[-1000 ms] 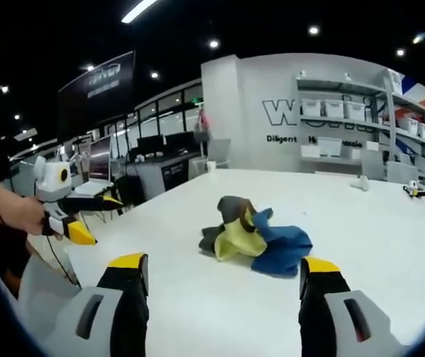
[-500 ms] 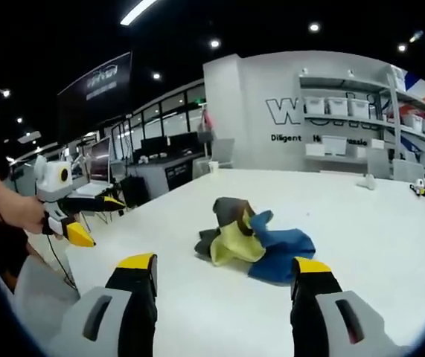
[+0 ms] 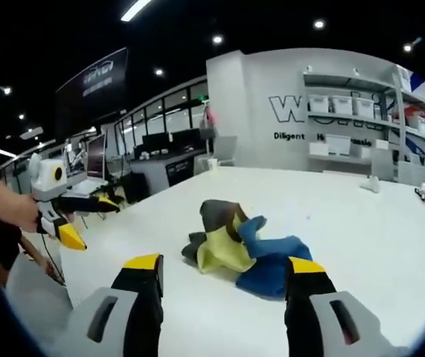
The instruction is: Fold the garment on the visible template until the final outline fits inside the template.
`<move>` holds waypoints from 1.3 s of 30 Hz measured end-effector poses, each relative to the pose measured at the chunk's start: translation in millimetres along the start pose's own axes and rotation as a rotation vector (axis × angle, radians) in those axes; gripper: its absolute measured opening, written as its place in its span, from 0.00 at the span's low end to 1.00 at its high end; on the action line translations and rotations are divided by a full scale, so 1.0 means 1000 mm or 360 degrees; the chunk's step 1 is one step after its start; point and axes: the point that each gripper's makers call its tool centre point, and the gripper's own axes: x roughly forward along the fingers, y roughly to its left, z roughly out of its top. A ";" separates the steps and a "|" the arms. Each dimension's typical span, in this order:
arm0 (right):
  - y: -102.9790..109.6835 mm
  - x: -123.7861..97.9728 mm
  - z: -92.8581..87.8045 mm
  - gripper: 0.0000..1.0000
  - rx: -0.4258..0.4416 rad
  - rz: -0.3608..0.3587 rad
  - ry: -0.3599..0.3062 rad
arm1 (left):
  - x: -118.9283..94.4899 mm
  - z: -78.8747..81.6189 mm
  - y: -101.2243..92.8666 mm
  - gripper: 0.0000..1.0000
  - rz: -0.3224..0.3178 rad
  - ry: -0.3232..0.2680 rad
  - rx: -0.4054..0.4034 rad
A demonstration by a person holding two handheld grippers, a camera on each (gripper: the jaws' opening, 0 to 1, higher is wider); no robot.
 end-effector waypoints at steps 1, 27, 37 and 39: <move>-0.001 0.004 0.001 0.60 -0.0004 0.0006 -0.0002 | 0.001 0.000 0.001 0.92 0.0001 0.0001 -0.0002; -0.038 0.100 -0.003 0.35 -0.0089 0.0010 0.0096 | 0.018 -0.001 0.004 0.90 0.0049 0.0021 -0.0059; -0.035 0.119 -0.012 0.23 -0.0125 0.0018 0.0151 | 0.016 0.002 0.010 0.90 0.0079 0.0016 -0.0061; -0.036 0.120 -0.013 0.22 -0.0145 0.0012 0.0162 | 0.015 0.001 0.011 0.90 0.0084 0.0016 -0.0064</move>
